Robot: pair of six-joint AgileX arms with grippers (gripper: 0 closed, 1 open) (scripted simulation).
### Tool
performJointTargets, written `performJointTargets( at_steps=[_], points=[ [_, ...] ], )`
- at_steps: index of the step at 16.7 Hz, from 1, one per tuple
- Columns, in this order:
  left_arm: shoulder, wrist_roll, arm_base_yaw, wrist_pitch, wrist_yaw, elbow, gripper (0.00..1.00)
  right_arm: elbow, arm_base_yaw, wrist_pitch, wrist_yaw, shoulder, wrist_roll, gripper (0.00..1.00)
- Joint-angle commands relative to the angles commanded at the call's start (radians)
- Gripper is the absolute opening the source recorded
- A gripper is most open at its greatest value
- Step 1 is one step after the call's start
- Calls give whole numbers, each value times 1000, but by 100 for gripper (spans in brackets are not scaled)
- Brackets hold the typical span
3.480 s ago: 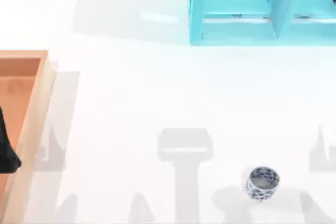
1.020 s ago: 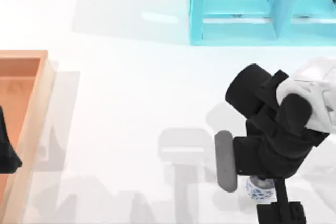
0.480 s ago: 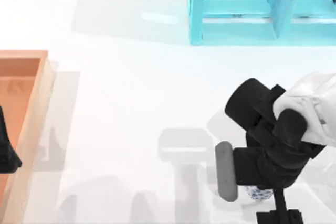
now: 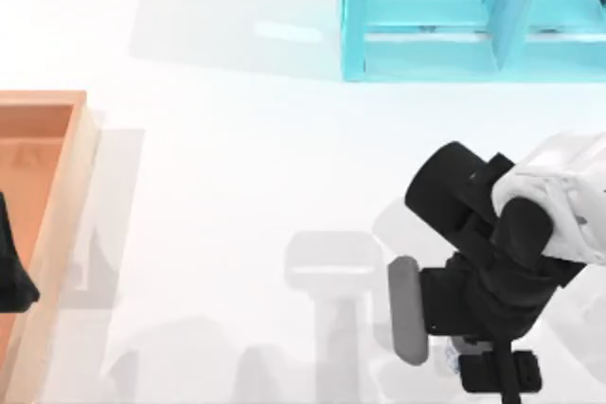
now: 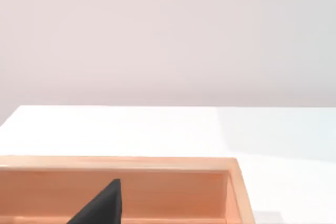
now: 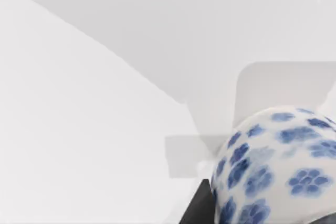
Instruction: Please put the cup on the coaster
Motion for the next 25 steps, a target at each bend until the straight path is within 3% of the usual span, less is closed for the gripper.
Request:
performJointTargets(
  at_steps=[3,4,15,19,25],
  points=[
    [0,0,0,0,0,0,100,0,0,0,0,0,0,2],
    [0,0,0,0,0,0,100,0,0,0,0,0,0,0],
    [0,0,0,0,0,0,100,12,-38,-13,-1,-2,33,0],
    [0,0,0,0,0,0,100,57,-218,-69,-3,-15,188,0],
    [0,0,0,0,0,0,100,130,-647,-178,-4,-59,527,0]
  ],
)
